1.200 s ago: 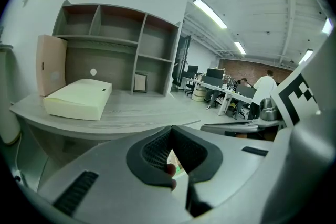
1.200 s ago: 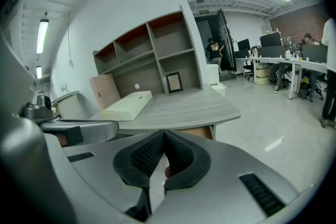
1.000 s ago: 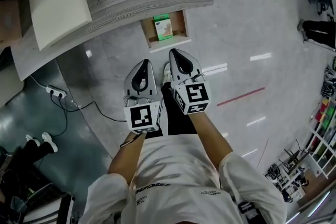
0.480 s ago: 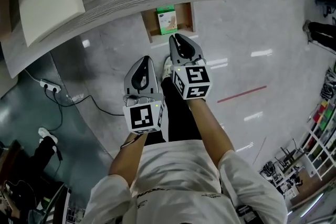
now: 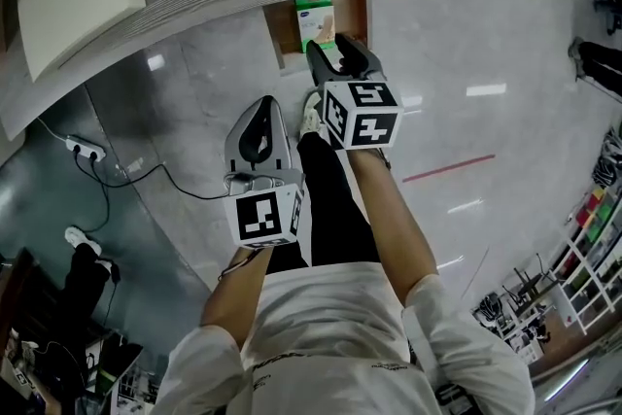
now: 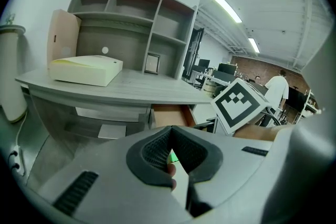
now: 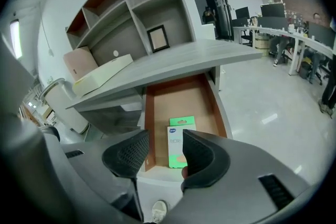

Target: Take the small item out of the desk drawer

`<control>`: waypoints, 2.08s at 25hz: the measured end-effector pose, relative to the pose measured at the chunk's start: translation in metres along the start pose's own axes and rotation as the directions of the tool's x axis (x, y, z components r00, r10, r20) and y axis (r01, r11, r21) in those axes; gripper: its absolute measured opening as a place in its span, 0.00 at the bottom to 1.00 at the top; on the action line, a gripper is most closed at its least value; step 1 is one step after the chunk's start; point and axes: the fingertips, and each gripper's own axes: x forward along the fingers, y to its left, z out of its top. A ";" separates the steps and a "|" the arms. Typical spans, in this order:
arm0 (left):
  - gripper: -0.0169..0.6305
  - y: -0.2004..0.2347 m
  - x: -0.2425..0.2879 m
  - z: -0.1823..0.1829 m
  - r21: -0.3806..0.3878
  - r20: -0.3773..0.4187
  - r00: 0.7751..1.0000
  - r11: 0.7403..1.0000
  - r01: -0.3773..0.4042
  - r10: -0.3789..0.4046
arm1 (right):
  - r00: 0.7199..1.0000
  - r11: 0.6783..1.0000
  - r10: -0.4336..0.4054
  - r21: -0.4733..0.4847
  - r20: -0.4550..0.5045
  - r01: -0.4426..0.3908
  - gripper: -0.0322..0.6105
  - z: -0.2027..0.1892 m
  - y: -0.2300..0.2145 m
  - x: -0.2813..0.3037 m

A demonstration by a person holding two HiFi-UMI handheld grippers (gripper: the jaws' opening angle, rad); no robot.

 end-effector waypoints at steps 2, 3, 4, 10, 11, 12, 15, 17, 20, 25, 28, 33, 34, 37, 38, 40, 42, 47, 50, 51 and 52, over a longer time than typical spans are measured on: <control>0.05 0.001 0.002 -0.003 -0.003 -0.006 1.000 1.000 0.002 -0.002 | 1.000 1.000 0.002 0.011 -0.017 -0.001 0.40 -0.002 -0.001 0.007; 0.05 0.002 0.003 -0.004 -0.005 -0.009 1.000 1.000 0.002 -0.002 | 1.000 1.000 0.000 0.013 -0.025 0.000 0.41 -0.003 -0.001 0.011; 0.05 0.003 0.005 -0.005 -0.008 -0.011 1.000 1.000 0.000 0.000 | 0.999 1.000 -0.002 0.012 -0.034 0.003 0.43 -0.004 -0.001 0.014; 0.05 0.010 0.018 -0.008 -0.009 -0.017 1.000 1.000 -0.024 0.024 | 0.996 1.000 -0.030 -0.005 -0.087 0.030 0.50 -0.009 -0.009 0.035; 0.05 0.011 0.019 -0.009 -0.008 -0.020 0.999 1.000 -0.026 0.025 | 0.995 0.999 -0.036 -0.002 -0.094 0.036 0.51 -0.009 -0.010 0.038; 0.05 0.011 0.021 -0.009 -0.008 -0.022 0.999 1.000 -0.028 0.028 | 0.994 0.999 -0.042 0.000 -0.101 0.042 0.51 -0.009 -0.012 0.040; 0.05 0.013 0.022 -0.010 -0.013 -0.025 0.999 0.999 -0.035 0.035 | 0.991 0.998 -0.056 -0.004 -0.121 0.055 0.53 -0.008 -0.014 0.047; 0.05 0.013 0.022 -0.010 -0.017 -0.027 0.999 0.999 -0.037 0.037 | 0.988 0.998 -0.064 -0.013 -0.140 0.063 0.53 -0.009 -0.016 0.052; 0.05 0.012 0.025 -0.012 -0.023 -0.033 0.999 0.999 -0.035 0.034 | 0.984 0.997 -0.078 -0.019 -0.158 0.076 0.54 -0.011 -0.020 0.060; 0.05 0.012 0.031 -0.015 -0.031 -0.040 0.999 0.999 -0.037 0.035 | 0.977 0.995 -0.104 -0.025 -0.187 0.101 0.56 -0.014 -0.027 0.073; 0.05 0.013 0.033 -0.019 -0.035 -0.048 0.998 0.999 -0.038 0.036 | 0.973 0.993 -0.117 -0.030 -0.197 0.113 0.56 -0.016 -0.030 0.079; 0.05 0.012 0.038 -0.025 -0.042 -0.071 0.996 0.998 -0.049 0.046 | 0.967 0.990 -0.139 -0.032 -0.213 0.135 0.56 -0.014 -0.037 0.086; 0.05 0.012 0.039 -0.026 -0.041 -0.073 0.996 0.998 -0.051 0.048 | 0.966 0.990 -0.141 -0.032 -0.217 0.137 0.56 -0.014 -0.037 0.088; 0.05 0.011 0.042 -0.027 -0.050 -0.080 0.996 0.998 -0.048 0.044 | 0.963 0.989 -0.145 -0.035 -0.228 0.141 0.56 -0.015 -0.038 0.092; 0.05 0.011 0.044 -0.027 -0.055 -0.081 0.996 0.997 -0.049 0.044 | 0.962 0.989 -0.148 -0.037 -0.230 0.144 0.56 -0.016 -0.039 0.093; 0.05 0.012 0.046 -0.027 -0.059 -0.079 0.996 0.997 -0.055 0.050 | 0.960 0.988 -0.153 -0.039 -0.234 0.148 0.56 -0.018 -0.040 0.095; 0.05 0.012 0.047 -0.026 -0.058 -0.077 0.996 0.997 -0.057 0.053 | 0.958 0.987 -0.158 -0.045 -0.240 0.152 0.56 -0.021 -0.039 0.097; 0.05 0.015 0.047 -0.026 -0.064 -0.081 0.996 0.997 -0.053 0.048 | 0.950 0.984 -0.178 -0.063 -0.256 0.168 0.56 -0.028 -0.040 0.101; 0.05 0.018 0.048 -0.027 -0.068 -0.081 0.995 0.996 -0.057 0.051 | 0.948 0.981 -0.192 -0.075 -0.254 0.178 0.56 -0.029 -0.041 0.104; 0.05 0.019 0.049 -0.026 -0.067 -0.080 0.995 0.996 -0.060 0.054 | 0.948 0.980 -0.196 -0.079 -0.252 0.181 0.55 -0.027 -0.043 0.104; 0.05 0.019 0.050 -0.025 -0.067 -0.079 0.995 0.996 -0.061 0.056 | 0.948 0.980 -0.199 -0.081 -0.250 0.184 0.55 -0.025 -0.044 0.104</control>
